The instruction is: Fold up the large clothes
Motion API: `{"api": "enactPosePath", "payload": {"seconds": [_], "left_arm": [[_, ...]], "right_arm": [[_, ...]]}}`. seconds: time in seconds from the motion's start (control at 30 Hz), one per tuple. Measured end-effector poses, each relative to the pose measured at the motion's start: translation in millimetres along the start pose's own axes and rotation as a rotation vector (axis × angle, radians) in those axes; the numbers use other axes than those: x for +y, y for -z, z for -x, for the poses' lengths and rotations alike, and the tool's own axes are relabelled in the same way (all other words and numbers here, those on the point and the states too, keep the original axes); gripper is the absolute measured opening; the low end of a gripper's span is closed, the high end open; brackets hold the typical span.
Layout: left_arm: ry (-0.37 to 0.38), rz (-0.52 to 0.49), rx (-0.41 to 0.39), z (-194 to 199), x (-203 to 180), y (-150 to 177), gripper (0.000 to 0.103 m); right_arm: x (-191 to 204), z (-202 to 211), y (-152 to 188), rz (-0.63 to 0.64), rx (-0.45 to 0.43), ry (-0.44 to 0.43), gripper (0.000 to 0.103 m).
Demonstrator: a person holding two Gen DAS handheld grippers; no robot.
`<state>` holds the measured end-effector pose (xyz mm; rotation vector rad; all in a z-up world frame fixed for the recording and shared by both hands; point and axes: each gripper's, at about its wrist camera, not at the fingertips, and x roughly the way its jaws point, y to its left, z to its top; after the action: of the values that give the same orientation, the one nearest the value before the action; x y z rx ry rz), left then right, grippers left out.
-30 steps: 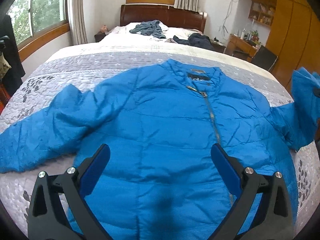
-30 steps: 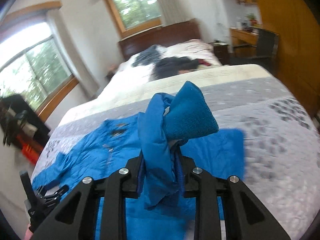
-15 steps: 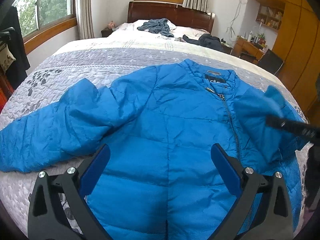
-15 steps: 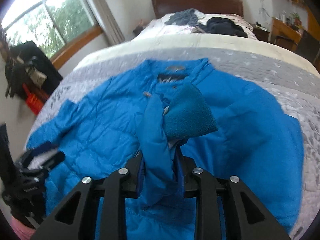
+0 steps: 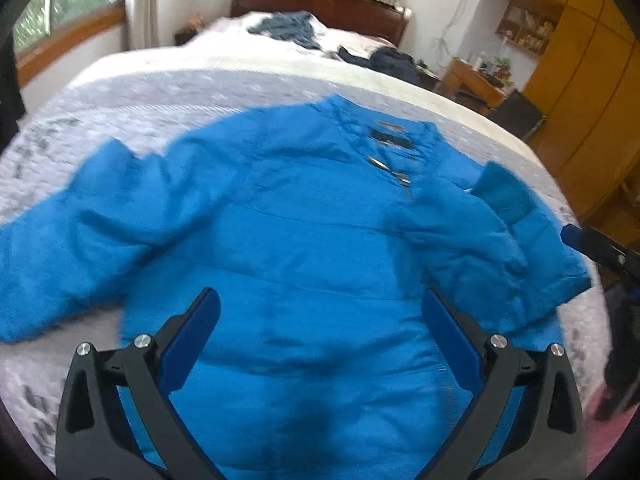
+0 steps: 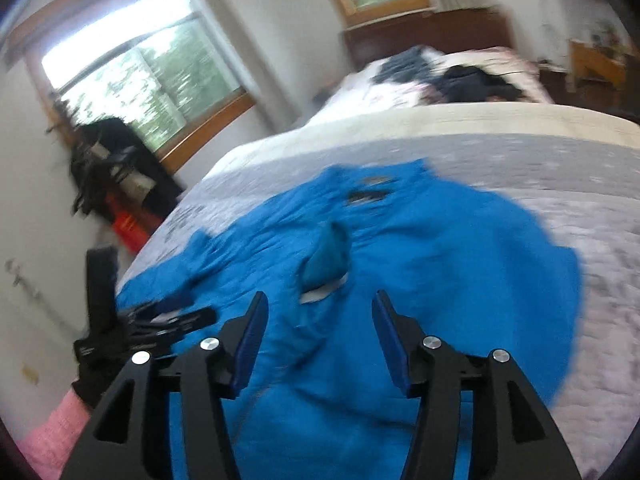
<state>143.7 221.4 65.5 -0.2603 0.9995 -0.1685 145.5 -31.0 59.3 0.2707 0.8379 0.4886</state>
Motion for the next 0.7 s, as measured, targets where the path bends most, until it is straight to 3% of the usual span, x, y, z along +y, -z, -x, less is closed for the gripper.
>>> {"api": "enactPosePath", "payload": {"seconds": [0.1,0.2,0.33,0.47,0.5,0.63,0.7], "left_arm": [[0.01,0.002,0.001,-9.1,-21.7,-4.6,0.1],[0.013,-0.057,0.018,-19.6,-59.2,-8.5,0.1],[-0.048,-0.132,0.094,-49.0,-107.2,-13.0,0.1],[-0.127,-0.119,0.177,-87.1,-124.3,-13.7,0.1],[-0.129,-0.117,0.178,-90.1,-122.9,-13.3,0.096],[-0.07,-0.106,0.144,-86.7,-119.9,-17.6,0.044],[-0.041,-0.085,0.125,-79.3,-110.7,-23.1,0.035]], "right_arm": [[-34.9,10.6,0.9,-0.087,-0.035,0.096,0.055],[-66.5,11.2,4.4,-0.153,-0.035,0.2,0.057],[-89.3,12.8,8.6,-0.21,-0.029,0.194,0.057],[-93.9,22.6,9.0,-0.225,-0.053,0.203,0.057],[-94.9,25.9,8.7,-0.22,-0.062,0.216,0.057],[-98.0,33.1,6.6,-0.218,-0.077,0.218,0.057],[-97.0,33.1,7.5,-0.214,-0.073,0.215,0.057]]}}
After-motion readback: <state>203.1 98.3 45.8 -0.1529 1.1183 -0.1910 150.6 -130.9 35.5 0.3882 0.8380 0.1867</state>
